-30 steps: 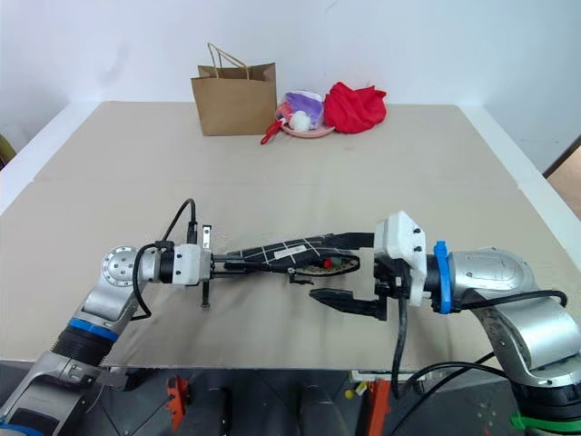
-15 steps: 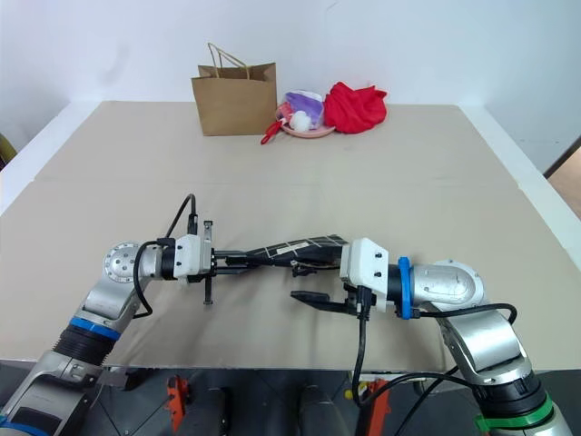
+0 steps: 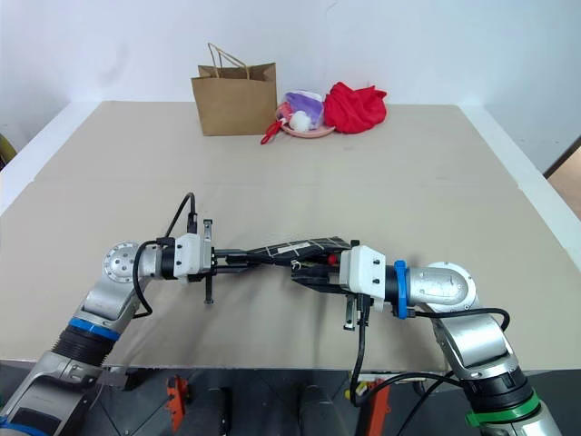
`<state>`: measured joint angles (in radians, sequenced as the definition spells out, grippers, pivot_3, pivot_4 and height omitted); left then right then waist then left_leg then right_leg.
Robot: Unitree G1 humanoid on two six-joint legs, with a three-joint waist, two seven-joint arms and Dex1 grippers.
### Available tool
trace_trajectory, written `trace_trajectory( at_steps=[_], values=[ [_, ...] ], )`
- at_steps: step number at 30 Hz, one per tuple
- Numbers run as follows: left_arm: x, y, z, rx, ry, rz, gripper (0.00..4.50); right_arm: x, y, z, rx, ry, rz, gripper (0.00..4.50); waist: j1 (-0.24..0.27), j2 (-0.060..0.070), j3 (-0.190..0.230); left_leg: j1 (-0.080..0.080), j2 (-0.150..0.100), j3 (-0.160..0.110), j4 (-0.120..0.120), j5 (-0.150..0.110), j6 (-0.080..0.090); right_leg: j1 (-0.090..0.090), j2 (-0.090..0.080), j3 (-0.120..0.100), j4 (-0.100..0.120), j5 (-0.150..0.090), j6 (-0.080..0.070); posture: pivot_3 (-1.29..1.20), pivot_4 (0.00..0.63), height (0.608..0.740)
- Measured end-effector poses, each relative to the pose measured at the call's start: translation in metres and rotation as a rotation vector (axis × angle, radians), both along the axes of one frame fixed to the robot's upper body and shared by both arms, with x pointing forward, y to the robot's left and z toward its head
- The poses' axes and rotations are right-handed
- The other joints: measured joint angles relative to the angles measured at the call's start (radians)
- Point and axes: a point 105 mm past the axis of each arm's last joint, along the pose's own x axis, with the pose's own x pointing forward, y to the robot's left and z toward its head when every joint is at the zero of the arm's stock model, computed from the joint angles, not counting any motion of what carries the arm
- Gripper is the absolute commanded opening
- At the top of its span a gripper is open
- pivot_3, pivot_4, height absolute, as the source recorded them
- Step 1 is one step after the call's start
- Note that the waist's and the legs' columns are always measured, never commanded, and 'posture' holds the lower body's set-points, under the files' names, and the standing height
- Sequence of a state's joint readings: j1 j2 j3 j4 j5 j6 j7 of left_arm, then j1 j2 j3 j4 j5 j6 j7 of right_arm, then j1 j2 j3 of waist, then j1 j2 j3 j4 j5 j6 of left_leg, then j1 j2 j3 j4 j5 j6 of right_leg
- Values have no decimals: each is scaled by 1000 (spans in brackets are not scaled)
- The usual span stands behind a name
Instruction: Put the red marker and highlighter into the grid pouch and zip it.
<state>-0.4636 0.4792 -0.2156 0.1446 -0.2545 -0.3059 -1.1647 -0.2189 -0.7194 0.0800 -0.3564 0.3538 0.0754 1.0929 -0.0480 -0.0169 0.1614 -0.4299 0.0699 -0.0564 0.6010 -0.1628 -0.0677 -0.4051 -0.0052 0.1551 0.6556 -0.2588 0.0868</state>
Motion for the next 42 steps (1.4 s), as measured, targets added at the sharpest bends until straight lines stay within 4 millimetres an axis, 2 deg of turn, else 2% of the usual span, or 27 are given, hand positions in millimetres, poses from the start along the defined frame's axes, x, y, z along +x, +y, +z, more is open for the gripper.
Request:
trace_trajectory(
  at_steps=[4,8,10,14,16,26,28,32,33,34,38,39,40,42],
  values=[
    [0,0,0,0,-1,0,0,4,0,7,36,-3,-26,22,0,0,0,0,0,0,0,0,0,0,0,0,0,0,0,0,150,740],
    [0,0,1,0,-5,0,0,11,-8,17,77,-7,-92,22,0,0,0,0,0,0,0,0,0,0,0,0,0,0,0,0,150,740],
    [-1,0,1,0,-6,1,0,13,-16,20,89,-9,-131,22,0,0,0,0,0,0,0,0,0,0,0,0,0,0,0,0,150,740],
    [-1,1,1,1,-14,1,0,15,-46,24,71,-16,-242,22,1,0,0,0,0,0,0,0,0,0,0,0,0,0,0,0,150,740],
    [-1,1,2,-1,-21,-1,0,16,-54,27,73,-25,-278,22,1,0,0,0,0,0,0,0,0,0,0,0,0,0,0,0,150,740],
    [1,4,-1,12,-30,5,0,14,-105,16,-4,3,-457,22,0,0,0,1,0,0,0,0,0,1,0,0,0,0,0,0,150,740],
    [1,5,-2,14,-28,7,0,14,-112,14,-9,5,-483,22,0,0,0,1,0,0,0,0,0,1,0,0,1,0,0,0,150,740],
    [1,5,-1,16,-32,3,0,14,-112,13,-9,-8,-482,22,-1,0,0,2,0,0,0,0,0,1,0,0,1,0,0,0,150,740],
    [1,5,-1,22,-23,-1,685,14,-112,13,9,6,-488,675,-1,0,0,2,0,0,0,0,0,2,0,0,1,0,-1,0,150,740],
    [1,7,-4,40,-1,-1,859,16,-114,14,49,27,-511,865,-2,0,0,2,0,0,0,0,0,2,0,0,1,0,-1,0,150,740],
    [7,23,-6,56,116,44,2695,21,-122,9,102,94,-577,2716,-1,0,0,2,0,0,0,0,0,2,0,0,1,-1,-1,0,150,740],
    [6,26,-5,54,173,51,2941,24,-122,7,146,117,-603,2968,-2,0,0,1,0,0,0,0,0,2,0,0,1,-1,-1,0,150,740],
    [5,28,-3,48,204,59,3577,26,-121,5,178,136,-622,3603,-2,0,0,2,0,0,0,0,0,2,0,0,1,-1,-1,0,150,740],
    [6,35,1,18,246,99,4423,29,-119,0,228,170,-648,4463,-4,0,0,2,0,0,-1,0,0,1,0,0,1,-1,-1,0,150,740]
  ],
)
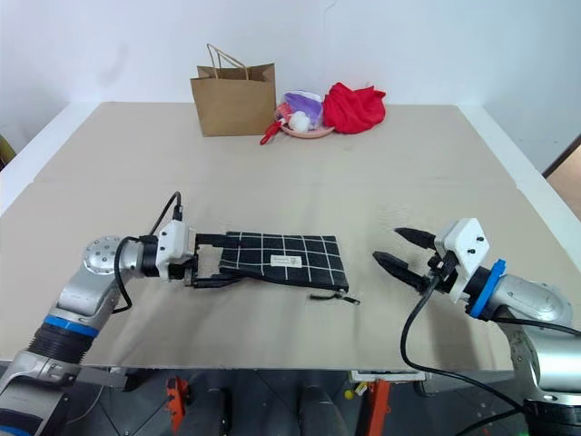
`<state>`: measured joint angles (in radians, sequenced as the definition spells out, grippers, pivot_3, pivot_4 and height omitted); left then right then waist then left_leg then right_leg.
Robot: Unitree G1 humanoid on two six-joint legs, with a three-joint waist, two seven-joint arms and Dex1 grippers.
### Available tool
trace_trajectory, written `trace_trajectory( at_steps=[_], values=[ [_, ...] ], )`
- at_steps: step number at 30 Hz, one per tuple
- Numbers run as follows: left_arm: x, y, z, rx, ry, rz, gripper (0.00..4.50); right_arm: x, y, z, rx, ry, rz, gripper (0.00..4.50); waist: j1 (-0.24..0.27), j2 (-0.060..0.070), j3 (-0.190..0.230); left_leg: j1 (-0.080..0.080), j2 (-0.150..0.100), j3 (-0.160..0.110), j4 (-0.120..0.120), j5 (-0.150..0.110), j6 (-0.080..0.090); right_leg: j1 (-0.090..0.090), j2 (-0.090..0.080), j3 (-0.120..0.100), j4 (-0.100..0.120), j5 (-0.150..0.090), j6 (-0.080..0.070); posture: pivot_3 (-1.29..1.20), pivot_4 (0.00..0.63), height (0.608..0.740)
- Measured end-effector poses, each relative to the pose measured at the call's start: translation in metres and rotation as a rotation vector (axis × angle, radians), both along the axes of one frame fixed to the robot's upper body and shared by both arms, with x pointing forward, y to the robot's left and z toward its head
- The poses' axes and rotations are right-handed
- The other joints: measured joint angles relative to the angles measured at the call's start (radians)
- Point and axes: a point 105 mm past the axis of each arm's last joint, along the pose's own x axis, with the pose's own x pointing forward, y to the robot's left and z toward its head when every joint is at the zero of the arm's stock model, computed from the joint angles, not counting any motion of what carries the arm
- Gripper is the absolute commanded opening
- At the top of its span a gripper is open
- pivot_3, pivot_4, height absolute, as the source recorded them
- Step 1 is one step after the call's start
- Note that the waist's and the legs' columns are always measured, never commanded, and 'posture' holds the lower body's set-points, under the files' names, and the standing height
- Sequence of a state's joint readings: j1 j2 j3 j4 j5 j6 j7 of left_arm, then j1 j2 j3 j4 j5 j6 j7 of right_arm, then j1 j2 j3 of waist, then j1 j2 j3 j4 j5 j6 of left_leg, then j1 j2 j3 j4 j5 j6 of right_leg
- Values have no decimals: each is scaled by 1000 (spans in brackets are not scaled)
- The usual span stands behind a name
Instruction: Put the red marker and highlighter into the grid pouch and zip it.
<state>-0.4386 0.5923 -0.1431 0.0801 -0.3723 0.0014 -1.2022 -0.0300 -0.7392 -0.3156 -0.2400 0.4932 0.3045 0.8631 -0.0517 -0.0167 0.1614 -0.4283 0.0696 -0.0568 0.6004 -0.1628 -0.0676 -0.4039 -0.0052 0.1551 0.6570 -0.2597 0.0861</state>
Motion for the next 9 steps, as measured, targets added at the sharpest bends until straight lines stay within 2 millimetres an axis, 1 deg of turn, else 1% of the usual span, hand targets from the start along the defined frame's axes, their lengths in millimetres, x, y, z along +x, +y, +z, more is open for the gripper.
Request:
trace_trajectory(
  at_steps=[4,9],
  values=[
    [7,24,6,-49,39,173,4423,4,9,-12,81,47,-27,4463,1,0,0,1,0,0,0,0,0,0,0,0,2,-1,0,0,150,740],
    [10,53,-13,-39,115,404,4423,7,19,-24,131,80,-46,4463,1,0,0,1,0,0,0,0,0,0,0,0,2,-3,-4,0,150,740]
  ],
)
